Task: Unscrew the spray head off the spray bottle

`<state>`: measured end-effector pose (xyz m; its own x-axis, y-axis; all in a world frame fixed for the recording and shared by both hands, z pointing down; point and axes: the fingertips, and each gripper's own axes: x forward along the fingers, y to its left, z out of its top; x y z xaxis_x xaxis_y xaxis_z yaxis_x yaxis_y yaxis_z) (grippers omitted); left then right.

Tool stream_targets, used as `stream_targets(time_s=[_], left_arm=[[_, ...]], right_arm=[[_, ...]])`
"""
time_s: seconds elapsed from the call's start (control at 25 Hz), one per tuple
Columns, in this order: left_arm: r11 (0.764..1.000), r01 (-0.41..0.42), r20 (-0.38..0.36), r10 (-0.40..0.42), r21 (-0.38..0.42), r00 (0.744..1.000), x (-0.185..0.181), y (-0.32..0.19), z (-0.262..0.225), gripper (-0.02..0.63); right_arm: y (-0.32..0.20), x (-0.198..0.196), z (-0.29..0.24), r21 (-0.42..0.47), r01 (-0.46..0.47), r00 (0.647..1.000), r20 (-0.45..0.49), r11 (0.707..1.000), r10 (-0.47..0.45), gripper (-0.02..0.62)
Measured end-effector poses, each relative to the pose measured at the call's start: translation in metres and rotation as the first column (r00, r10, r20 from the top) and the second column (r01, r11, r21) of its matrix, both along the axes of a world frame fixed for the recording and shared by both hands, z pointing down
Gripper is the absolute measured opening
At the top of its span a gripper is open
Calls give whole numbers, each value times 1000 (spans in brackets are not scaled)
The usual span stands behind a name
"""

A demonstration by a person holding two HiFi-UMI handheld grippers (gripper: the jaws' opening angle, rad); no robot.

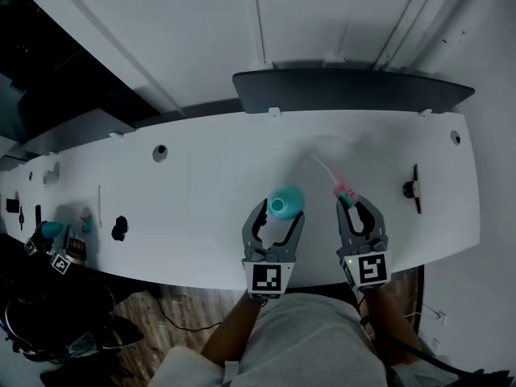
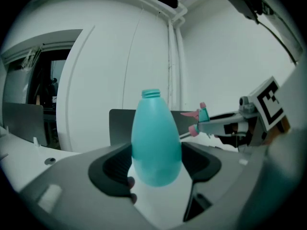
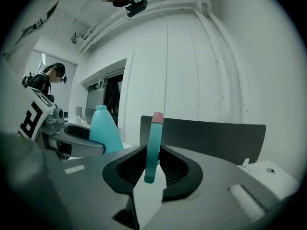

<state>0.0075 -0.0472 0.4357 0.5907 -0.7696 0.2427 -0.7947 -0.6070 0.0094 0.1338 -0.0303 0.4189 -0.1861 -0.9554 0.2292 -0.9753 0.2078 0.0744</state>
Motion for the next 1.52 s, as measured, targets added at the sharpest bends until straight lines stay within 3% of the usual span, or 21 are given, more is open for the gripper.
stream_targets(time_s=[0.24, 0.36, 0.56, 0.88, 1.16, 1.52], left_arm=[[998, -35, -45, 37, 46, 998, 5, 20, -12, 321], [1000, -14, -24, 14, 22, 1000, 1, 39, -12, 321], [997, 52, 1, -52, 50, 999, -1, 74, -19, 321], [987, 131, -28, -129, 95, 991, 22, 152, -41, 321], [979, 188, -1, -188, 83, 982, -3, 201, -46, 321], [980, 165, -27, -163, 115, 986, -28, 200, -61, 321]], right_arm=[[28, 4, -8, 16, -55, 998, 17, 998, 55, 91], [48, 9, -5, 19, -59, 997, 43, 998, 58, 91], [79, 12, -11, 52, -13, 998, 56, 999, 10, 91], [151, 39, -34, 126, 0, 994, 106, 992, -14, 91], [200, 57, -34, 134, -41, 990, 141, 990, 22, 91], [211, 31, -59, 144, -76, 990, 129, 987, 57, 87]])
